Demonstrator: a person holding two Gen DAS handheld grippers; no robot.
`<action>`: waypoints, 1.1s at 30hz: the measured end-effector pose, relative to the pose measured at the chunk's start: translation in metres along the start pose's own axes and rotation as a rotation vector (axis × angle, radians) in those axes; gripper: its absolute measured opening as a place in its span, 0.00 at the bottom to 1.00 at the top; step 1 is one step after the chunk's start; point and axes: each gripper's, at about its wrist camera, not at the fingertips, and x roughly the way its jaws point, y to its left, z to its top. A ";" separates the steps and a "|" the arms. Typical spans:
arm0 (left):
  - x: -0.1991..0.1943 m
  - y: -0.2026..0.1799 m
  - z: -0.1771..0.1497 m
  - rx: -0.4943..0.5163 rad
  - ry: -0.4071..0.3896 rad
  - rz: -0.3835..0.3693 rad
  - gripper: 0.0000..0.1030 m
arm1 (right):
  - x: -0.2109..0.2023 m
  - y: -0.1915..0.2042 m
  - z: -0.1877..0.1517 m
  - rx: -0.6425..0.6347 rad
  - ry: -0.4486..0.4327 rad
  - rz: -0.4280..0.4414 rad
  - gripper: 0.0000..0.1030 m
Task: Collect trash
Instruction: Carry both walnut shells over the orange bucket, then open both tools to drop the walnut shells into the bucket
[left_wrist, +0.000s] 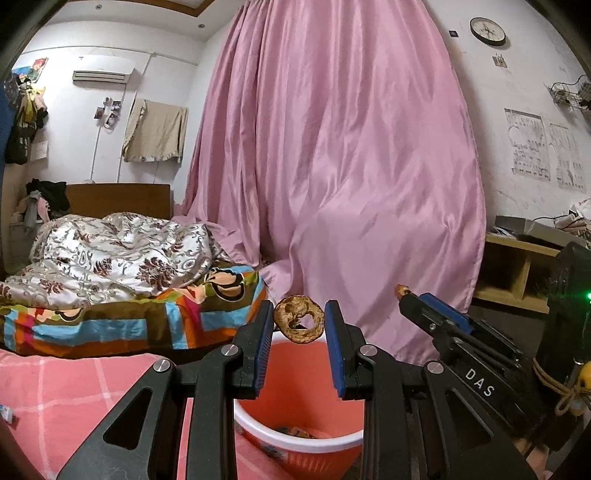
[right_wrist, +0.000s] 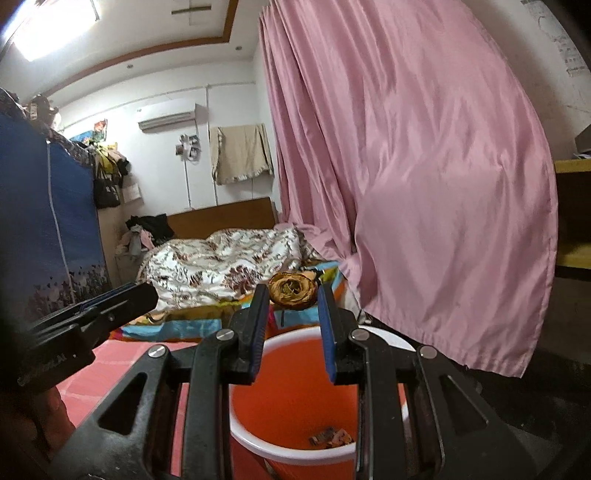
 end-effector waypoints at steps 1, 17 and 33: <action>0.002 -0.001 -0.001 0.000 0.005 -0.001 0.23 | 0.002 -0.001 -0.001 -0.001 0.011 -0.001 0.33; 0.031 -0.005 -0.016 -0.025 0.108 -0.031 0.23 | 0.020 -0.024 -0.017 0.018 0.130 -0.031 0.33; 0.066 -0.002 -0.036 -0.091 0.258 -0.048 0.23 | 0.047 -0.042 -0.036 0.048 0.284 -0.042 0.33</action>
